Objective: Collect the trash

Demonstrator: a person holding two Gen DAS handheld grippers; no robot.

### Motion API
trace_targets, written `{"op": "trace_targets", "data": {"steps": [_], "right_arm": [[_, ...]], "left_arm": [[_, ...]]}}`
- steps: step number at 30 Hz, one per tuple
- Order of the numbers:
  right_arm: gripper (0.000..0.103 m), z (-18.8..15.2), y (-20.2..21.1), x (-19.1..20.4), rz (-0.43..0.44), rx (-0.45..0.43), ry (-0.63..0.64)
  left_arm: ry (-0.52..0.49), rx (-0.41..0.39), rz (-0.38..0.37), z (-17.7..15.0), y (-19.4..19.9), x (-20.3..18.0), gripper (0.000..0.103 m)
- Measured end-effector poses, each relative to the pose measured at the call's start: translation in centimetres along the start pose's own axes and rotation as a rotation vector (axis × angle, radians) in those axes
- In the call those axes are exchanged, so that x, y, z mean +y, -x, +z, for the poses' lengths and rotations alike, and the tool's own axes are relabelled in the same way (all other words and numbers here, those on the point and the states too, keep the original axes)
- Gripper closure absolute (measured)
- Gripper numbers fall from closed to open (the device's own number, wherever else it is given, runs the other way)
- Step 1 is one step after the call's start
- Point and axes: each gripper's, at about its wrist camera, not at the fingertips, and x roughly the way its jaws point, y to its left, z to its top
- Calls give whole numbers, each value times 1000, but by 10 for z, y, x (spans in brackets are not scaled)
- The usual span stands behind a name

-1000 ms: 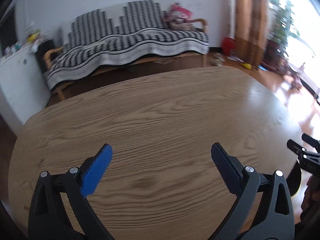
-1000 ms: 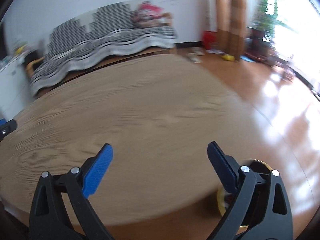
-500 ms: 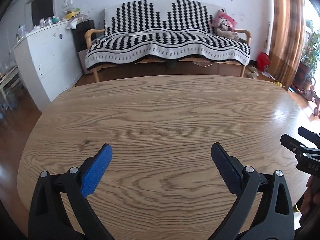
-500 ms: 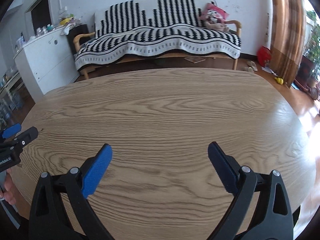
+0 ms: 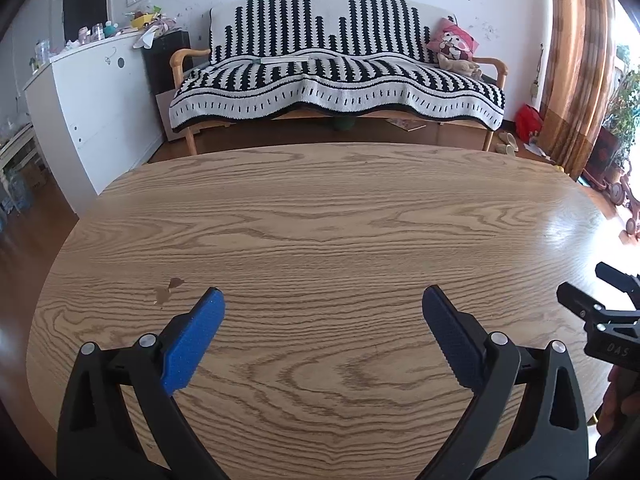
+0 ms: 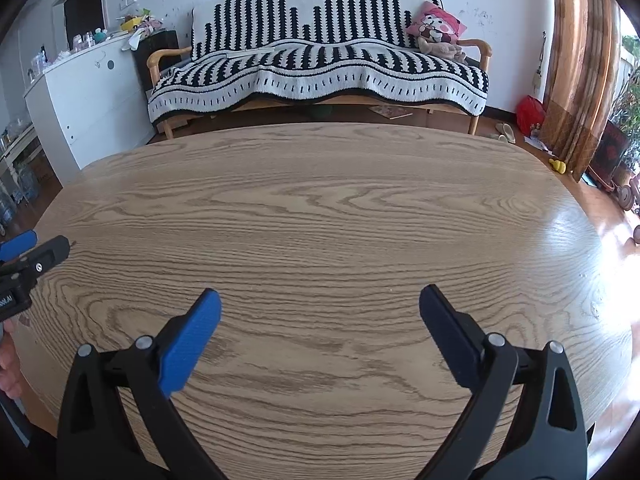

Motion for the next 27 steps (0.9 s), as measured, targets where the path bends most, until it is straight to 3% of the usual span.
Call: {"op": "trace_targets", "data": {"steps": [27], "right_arm": [[7, -5, 9, -14, -2, 1, -16]], "left_arm": [[-4, 3, -6, -2, 3, -5, 7]]}}
